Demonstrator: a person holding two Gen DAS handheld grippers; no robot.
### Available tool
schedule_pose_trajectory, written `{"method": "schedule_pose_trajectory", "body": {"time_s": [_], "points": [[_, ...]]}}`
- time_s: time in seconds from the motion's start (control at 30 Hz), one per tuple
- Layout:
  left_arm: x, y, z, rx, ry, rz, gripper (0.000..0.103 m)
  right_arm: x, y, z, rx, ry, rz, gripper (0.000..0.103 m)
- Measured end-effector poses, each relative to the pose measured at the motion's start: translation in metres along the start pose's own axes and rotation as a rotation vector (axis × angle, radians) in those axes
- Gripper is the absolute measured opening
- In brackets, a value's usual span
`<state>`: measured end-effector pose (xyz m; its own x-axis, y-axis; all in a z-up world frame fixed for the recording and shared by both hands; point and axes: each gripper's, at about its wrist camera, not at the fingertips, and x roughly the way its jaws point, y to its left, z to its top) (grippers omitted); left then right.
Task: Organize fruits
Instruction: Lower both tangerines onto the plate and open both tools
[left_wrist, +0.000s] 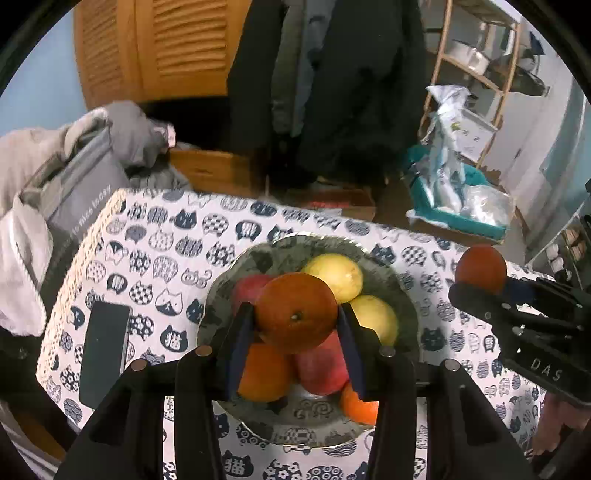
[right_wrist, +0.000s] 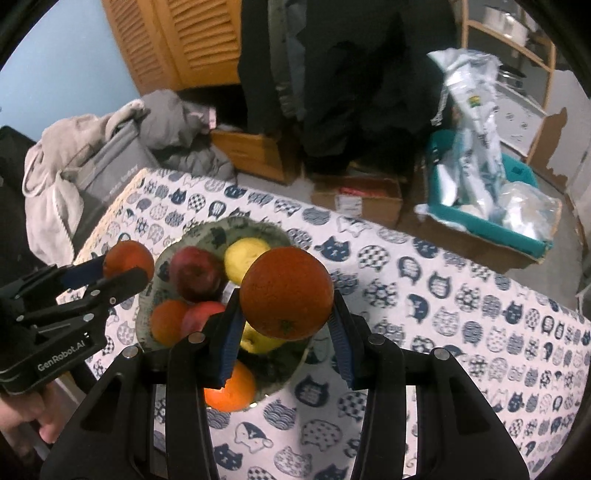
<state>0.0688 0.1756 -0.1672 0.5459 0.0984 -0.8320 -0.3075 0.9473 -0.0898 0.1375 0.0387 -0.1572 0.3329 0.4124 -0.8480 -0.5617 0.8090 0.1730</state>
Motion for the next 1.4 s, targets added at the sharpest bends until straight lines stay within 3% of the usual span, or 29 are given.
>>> {"method": "schedule_pose_trajectory", "body": {"time_s": [0.23, 0.67, 0.77, 0.9, 1.3, 1.4], "points": [[0.023, 0.011, -0.006, -0.022, 0.061, 0.009, 0.046, 0.031, 0.015, 0.002, -0.005, 0.061, 0.052, 0.043], [0.046, 0.025, -0.016, -0.028, 0.134, 0.014, 0.049, 0.050, 0.028, 0.010, 0.013, 0.089, 0.126, 0.044], [0.044, 0.029, -0.017, -0.041, 0.122, 0.015, 0.063, 0.054, 0.032, 0.011, 0.015, 0.095, 0.151, 0.045], [0.042, 0.034, -0.016, -0.052, 0.122, 0.017, 0.067, 0.052, 0.038, 0.013, 0.004, 0.079, 0.163, 0.059], [0.013, 0.032, -0.013, -0.043, 0.070, 0.020, 0.067, 0.020, 0.031, 0.021, 0.010, 0.011, 0.104, 0.060], [0.000, 0.030, -0.010, -0.037, 0.038, 0.023, 0.072, 0.008, 0.030, 0.022, 0.004, -0.017, 0.075, 0.062]]}}
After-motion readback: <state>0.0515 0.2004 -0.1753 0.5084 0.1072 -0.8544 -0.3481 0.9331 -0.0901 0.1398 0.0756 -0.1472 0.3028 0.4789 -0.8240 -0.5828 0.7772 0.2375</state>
